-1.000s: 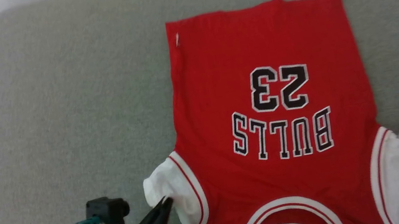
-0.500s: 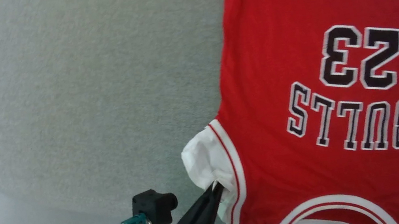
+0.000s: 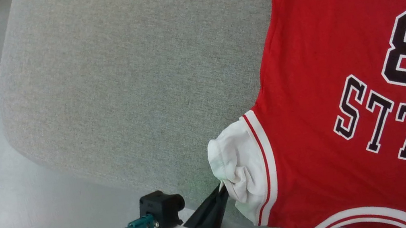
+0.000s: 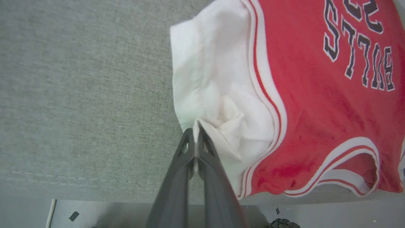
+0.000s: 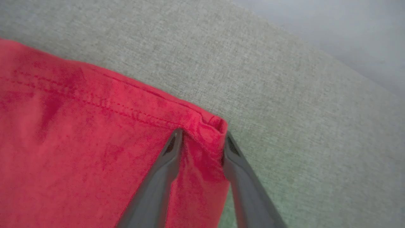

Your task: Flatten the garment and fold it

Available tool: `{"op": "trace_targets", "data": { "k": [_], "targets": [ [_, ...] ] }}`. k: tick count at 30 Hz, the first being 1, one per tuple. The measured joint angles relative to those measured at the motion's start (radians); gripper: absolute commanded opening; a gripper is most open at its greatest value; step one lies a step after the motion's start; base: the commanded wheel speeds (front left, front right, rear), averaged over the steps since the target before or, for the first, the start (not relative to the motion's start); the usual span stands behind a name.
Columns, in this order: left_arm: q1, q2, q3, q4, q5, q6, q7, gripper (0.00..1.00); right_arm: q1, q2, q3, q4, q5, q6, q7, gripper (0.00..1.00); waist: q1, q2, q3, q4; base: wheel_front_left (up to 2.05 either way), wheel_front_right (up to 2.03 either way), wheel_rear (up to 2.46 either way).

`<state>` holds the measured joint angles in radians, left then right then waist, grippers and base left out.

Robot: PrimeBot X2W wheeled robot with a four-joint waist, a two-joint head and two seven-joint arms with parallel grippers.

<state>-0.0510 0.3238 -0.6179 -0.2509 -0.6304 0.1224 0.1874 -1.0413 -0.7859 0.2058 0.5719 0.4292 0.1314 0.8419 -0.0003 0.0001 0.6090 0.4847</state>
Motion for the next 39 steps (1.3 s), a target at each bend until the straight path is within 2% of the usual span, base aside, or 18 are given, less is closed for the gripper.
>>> {"op": "trace_targets", "data": {
  "k": [10, 19, 24, 31, 36, 39],
  "targets": [
    [-0.003, 0.044, 0.038, 0.017, 0.0, 0.002, 0.006, 0.0, 0.074, 0.021, 0.078, 0.022, 0.043, 0.0, -0.115, 0.0, 0.0003, 0.0, -0.06, -0.044, 0.0, 0.0, 0.0],
    [0.035, 0.098, 0.082, 0.026, -0.016, 0.042, 0.032, 0.0, 0.298, 0.016, 0.166, -0.014, 0.155, 0.0, -0.221, 0.0, 0.0002, 0.0, -0.206, -0.135, 0.0, 0.0, 0.0],
    [0.073, 0.113, 0.103, 0.033, -0.047, 0.064, 0.041, 0.0, 0.44, 0.001, 0.165, -0.066, 0.206, 0.0, -0.283, 0.0, 0.0002, 0.0, -0.294, -0.198, 0.0, 0.0, 0.0],
    [0.116, 0.118, 0.123, 0.037, -0.07, 0.082, 0.04, 0.0, 0.66, -0.011, 0.091, -0.163, 0.204, 0.0, -0.295, 0.0, 0.0, -0.0002, -0.402, -0.282, 0.0, 0.0, 0.0],
    [0.138, 0.119, 0.143, 0.04, -0.086, 0.095, 0.021, 0.0, 0.854, 0.008, -0.022, -0.23, 0.171, 0.0, -0.228, 0.0, 0.0001, -0.0003, -0.463, -0.333, 0.0, 0.0, 0.0],
    [0.149, 0.119, 0.154, 0.043, -0.093, 0.1, 0.01, 0.0, 0.974, 0.048, -0.092, -0.296, 0.14, 0.0, -0.174, 0.0, 0.0, -0.0003, -0.49, -0.36, 0.0, 0.0, 0.0]
  ]
}}
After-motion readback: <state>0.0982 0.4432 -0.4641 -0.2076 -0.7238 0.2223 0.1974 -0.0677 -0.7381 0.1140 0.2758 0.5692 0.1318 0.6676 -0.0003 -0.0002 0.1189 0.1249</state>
